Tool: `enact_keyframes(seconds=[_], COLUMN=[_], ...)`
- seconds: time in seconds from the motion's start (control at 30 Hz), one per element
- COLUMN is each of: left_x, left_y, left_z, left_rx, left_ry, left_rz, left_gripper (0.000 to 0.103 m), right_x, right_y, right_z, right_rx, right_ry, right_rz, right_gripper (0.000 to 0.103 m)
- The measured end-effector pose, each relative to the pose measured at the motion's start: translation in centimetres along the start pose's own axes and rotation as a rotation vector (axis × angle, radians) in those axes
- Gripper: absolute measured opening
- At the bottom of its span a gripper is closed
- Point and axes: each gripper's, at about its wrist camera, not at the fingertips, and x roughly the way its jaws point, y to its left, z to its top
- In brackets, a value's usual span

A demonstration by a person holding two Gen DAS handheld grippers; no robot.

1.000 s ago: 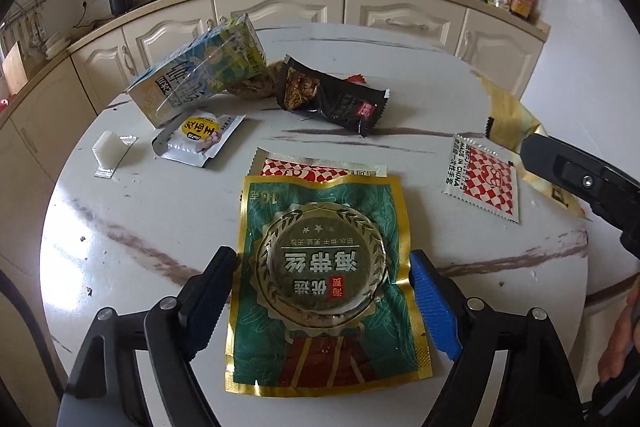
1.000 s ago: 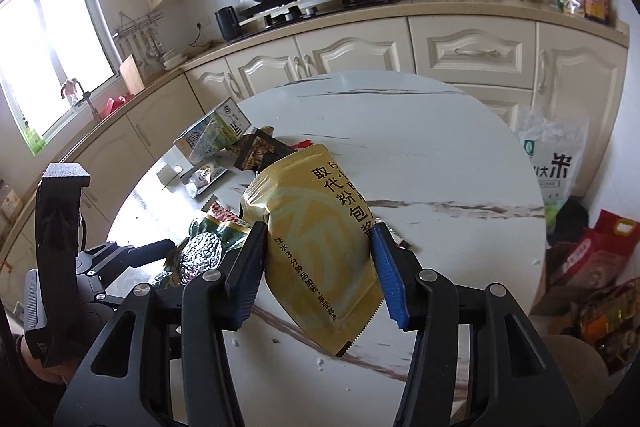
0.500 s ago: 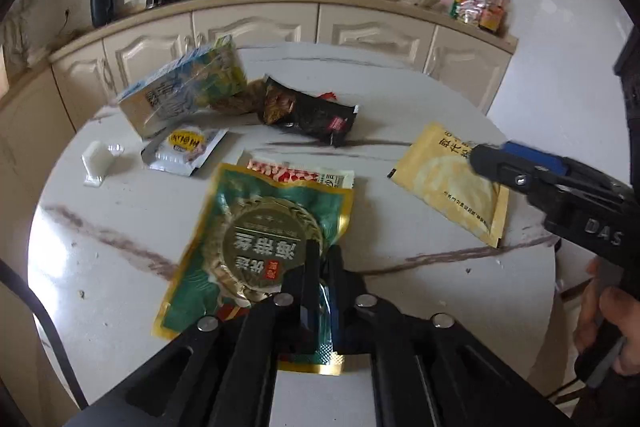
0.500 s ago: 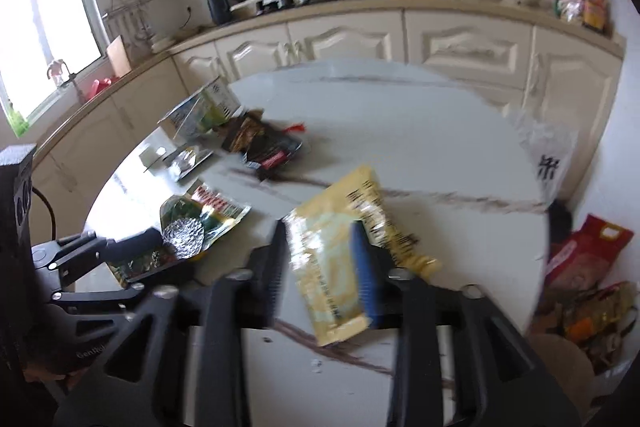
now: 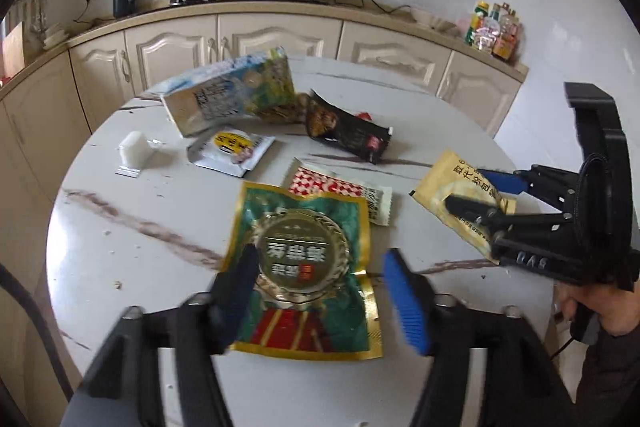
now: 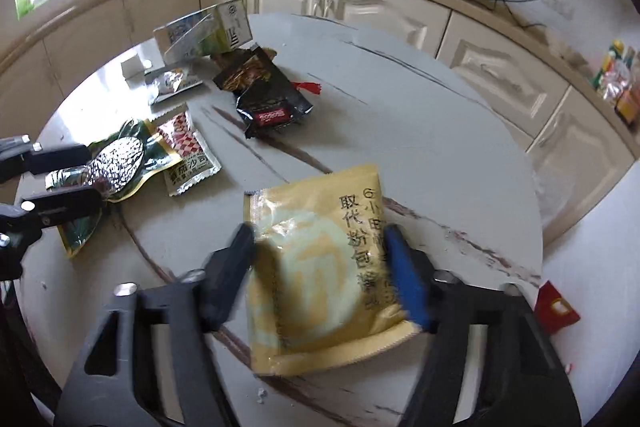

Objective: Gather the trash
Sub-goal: 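Grasp the green-gold sealed packet with the left gripper while the right holds the yellow packet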

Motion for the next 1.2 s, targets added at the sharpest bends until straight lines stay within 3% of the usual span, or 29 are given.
enact_keyframes(seconds=[0.07, 0.1, 0.13, 0.2, 0.33, 0.53, 0.63, 0.7, 0.8, 1.0, 1.2], left_x=[-0.2, -0.2, 0.0, 0.7, 1.6, 2.2, 2.2, 2.0, 1.9, 1.6, 0.9], left_y=[0.0, 0.0, -0.1, -0.4, -0.6, -1.2, -0.7, -0.2, 0.3, 0.9, 2.7], left_z=[-0.3, -0.4, -0.4, -0.6, -0.4, -0.4, -0.4, -0.3, -0.2, -0.5, -0.5], left_rx=[0.006, 0.011, 0.020, 0.031, 0.061, 0.089, 0.091, 0.095, 0.102, 0.105, 0.021], left_ry=[0.008, 0.017, 0.033, 0.059, 0.071, 0.068, 0.064, 0.068, 0.066, 0.048, 0.037], left_rz=[0.000, 0.003, 0.004, 0.018, 0.073, 0.097, 0.098, 0.088, 0.086, 0.066, -0.011], left_gripper=[0.072, 0.075, 0.076, 0.078, 0.080, 0.080, 0.071, 0.060, 0.055, 0.053, 0.051], right_x=[-0.6, -0.9, -1.5, -2.4, -2.4, -5.4, -5.7, -5.4, -4.2, -2.8, -3.0], right_y=[-0.6, -0.9, -1.3, -2.0, -2.5, -2.0, -1.7, -1.2, -0.1, 1.6, 2.1], right_z=[-0.1, -0.1, -0.2, -0.4, -0.6, -0.5, 0.0, 0.2, 0.3, 0.4, 0.8], right_rx=[0.036, 0.049, 0.064, 0.099, 0.119, 0.154, 0.163, 0.168, 0.167, 0.174, 0.174], right_ry=[-0.030, -0.042, -0.070, -0.104, -0.097, -0.186, -0.195, -0.192, -0.169, -0.152, -0.159], right_rz=[0.017, 0.025, 0.025, 0.058, 0.083, 0.144, 0.180, 0.207, 0.228, 0.263, 0.269], right_gripper=[0.037, 0.024, 0.018, 0.014, 0.013, 0.010, 0.010, 0.010, 0.010, 0.010, 0.010])
